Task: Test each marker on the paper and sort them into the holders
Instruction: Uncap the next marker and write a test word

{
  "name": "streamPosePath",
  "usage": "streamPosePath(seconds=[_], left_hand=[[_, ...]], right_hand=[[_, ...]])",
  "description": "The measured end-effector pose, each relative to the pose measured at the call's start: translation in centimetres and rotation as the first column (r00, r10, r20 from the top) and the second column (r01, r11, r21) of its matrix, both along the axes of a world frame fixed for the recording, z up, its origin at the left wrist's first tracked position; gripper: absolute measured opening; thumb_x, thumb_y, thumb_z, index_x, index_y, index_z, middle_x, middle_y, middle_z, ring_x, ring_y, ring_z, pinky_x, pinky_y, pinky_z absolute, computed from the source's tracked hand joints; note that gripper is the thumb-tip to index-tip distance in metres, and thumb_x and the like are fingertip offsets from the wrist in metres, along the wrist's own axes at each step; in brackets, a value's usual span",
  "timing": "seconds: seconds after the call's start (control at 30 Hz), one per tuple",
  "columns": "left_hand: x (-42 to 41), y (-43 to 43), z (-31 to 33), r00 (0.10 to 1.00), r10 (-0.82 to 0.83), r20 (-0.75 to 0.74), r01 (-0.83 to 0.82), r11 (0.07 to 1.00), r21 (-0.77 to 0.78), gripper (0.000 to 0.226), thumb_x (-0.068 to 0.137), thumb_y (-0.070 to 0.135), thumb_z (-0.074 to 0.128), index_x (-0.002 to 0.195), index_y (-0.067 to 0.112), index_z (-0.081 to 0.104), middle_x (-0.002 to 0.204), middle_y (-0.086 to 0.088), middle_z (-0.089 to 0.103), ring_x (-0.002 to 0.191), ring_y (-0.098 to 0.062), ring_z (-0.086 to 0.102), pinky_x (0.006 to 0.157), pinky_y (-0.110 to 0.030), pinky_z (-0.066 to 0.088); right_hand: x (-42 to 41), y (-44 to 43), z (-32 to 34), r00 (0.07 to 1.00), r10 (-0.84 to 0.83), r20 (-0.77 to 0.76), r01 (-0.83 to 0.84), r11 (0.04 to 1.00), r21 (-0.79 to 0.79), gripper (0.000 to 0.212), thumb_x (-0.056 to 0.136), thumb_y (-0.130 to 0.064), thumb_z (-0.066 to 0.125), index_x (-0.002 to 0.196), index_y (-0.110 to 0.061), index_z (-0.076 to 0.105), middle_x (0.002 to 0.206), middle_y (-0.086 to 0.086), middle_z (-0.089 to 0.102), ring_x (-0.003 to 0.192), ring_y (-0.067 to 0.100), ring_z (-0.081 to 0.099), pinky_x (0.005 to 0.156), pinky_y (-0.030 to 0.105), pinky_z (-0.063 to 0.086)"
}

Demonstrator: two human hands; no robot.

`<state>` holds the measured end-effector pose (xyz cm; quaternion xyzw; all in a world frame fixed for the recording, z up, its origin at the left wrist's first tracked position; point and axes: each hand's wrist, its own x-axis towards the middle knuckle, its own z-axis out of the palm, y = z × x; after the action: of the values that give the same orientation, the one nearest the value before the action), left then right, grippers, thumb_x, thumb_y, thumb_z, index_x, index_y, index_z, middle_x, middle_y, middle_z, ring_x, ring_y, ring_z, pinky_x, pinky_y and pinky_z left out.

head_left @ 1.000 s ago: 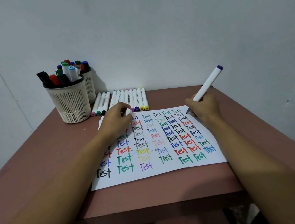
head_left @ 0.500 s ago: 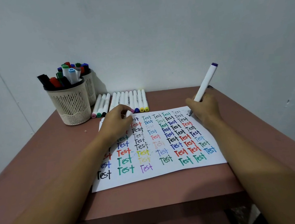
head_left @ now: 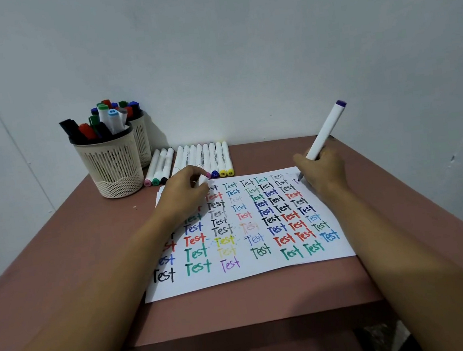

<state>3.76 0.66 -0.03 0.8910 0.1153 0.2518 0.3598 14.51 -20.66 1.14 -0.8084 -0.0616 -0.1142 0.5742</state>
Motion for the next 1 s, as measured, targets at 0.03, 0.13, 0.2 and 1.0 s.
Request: streamPosePath(seconds=[0.03,0.13,0.2,1.0], left_hand=[[0.0,-0.02,0.02,1.0,0.001,0.001,-0.001,1.0,0.004,0.02,0.091,0.01,0.052,0.11,0.012,0.059,0.071,0.011,0.046,0.059,-0.006,0.044,0.044,-0.007,0.033],[-0.06,-0.11,0.09,1.0,-0.001,0.008,0.001,1.0,0.011,0.021,0.091,0.011,0.051,0.11,0.011,0.06,0.071,0.013,0.045,0.06,-0.004,0.044,0.044,-0.006,0.032],[-0.08,-0.17,0.17,1.0,0.0,0.011,0.0,1.0,0.016,0.021,0.091,0.011,0.052,0.111,0.01,0.06,0.071,0.014,0.044,0.06,-0.003,0.044,0.046,-0.006,0.032],[-0.19,-0.25,0.25,1.0,-0.003,-0.009,0.003,1.0,0.026,0.023,0.091,0.01,0.051,0.112,0.01,0.059,0.072,0.014,0.045,0.06,-0.003,0.044,0.046,-0.005,0.033]], right_hand=[[-0.01,0.02,-0.01,1.0,0.001,0.003,-0.001,1.0,-0.006,0.021,0.082,-0.019,0.062,0.067,-0.021,0.047,0.064,-0.003,0.055,0.059,0.013,0.058,0.076,0.042,0.056],[-0.02,0.02,-0.02,1.0,0.003,0.011,-0.002,1.0,-0.012,0.022,0.082,-0.018,0.062,0.067,-0.022,0.046,0.065,-0.004,0.053,0.059,0.012,0.056,0.077,0.043,0.055],[-0.01,-0.01,0.01,1.0,0.007,0.005,-0.007,1.0,-0.004,0.021,0.082,-0.018,0.063,0.067,-0.022,0.047,0.063,-0.004,0.054,0.058,0.011,0.056,0.076,0.043,0.055],[0.05,-0.12,0.04,1.0,-0.022,-0.008,0.022,1.0,0.01,0.021,0.083,-0.019,0.061,0.068,-0.021,0.047,0.063,-0.003,0.054,0.058,0.013,0.058,0.072,0.04,0.056]])
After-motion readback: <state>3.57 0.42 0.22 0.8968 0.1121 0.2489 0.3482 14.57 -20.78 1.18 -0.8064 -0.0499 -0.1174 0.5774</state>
